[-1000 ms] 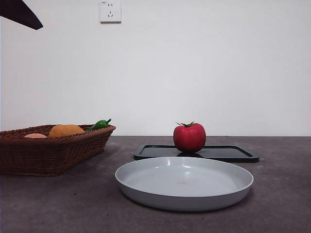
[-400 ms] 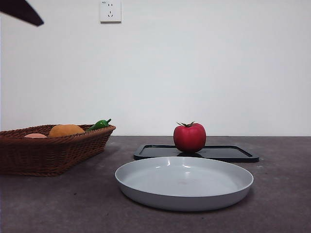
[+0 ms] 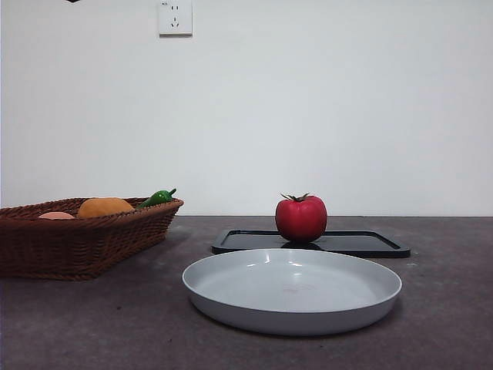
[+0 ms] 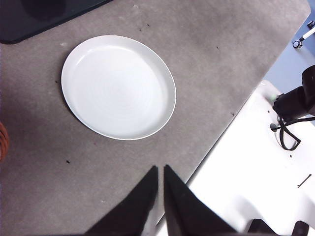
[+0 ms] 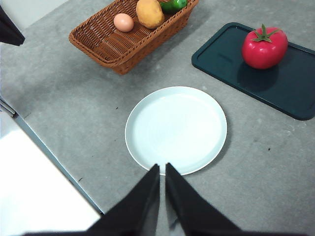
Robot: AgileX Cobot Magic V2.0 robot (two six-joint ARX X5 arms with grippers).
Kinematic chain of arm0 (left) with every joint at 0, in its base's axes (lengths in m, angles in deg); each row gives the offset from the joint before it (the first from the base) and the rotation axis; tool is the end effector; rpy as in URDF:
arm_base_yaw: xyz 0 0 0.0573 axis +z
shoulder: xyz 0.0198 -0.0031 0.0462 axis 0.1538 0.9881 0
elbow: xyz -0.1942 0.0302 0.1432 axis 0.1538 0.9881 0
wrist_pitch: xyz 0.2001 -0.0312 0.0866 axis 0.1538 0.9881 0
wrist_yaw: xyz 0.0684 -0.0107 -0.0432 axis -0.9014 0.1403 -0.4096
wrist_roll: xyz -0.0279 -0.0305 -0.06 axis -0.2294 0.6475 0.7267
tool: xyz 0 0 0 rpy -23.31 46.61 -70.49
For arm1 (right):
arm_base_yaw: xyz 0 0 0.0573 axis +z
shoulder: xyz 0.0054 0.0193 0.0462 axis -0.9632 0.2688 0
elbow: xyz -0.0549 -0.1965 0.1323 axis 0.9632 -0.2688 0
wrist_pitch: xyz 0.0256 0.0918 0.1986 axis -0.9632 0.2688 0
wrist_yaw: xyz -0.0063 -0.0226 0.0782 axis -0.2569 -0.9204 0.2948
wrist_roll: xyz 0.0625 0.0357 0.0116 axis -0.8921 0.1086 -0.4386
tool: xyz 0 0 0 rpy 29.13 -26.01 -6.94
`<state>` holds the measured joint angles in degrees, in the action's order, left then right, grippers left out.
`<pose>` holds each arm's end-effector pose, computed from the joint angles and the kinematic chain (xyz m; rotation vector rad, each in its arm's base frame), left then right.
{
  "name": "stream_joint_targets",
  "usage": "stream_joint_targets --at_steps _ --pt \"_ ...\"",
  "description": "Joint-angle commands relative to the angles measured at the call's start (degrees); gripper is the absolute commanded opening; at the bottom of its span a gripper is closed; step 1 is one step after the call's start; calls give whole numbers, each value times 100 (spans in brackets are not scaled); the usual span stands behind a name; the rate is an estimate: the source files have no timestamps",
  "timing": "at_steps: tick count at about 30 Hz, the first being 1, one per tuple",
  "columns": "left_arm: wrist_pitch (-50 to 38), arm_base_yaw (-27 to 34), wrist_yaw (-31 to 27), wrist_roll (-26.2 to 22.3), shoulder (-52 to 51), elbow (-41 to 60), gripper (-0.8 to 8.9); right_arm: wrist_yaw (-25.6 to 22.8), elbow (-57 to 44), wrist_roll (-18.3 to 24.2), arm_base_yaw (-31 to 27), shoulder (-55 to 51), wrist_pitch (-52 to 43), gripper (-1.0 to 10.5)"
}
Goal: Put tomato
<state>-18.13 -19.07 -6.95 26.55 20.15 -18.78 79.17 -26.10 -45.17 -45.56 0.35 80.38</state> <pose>0.1332 -0.1032 0.2990 0.0346 0.8623 -0.9773 0.0729 0.0587 0.3040 -0.0102 0.6275 0.7488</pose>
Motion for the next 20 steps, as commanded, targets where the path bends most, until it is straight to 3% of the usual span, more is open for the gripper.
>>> stream_joint_targets --at_steps 1,13,16,20 --pt "-63 -26 24 -48 35 -109 16 2 42 -61 28 28 -59 8" --pt "-190 -26 13 -125 13 -109 16 2 42 -61 28 28 -59 8" --pt "-391 201 -251 -695 -225 -105 16 2 42 -61 28 28 -59 8" --pt "-1436 848 -345 -1084 -728 -72 16 2 42 -61 28 28 -57 8"
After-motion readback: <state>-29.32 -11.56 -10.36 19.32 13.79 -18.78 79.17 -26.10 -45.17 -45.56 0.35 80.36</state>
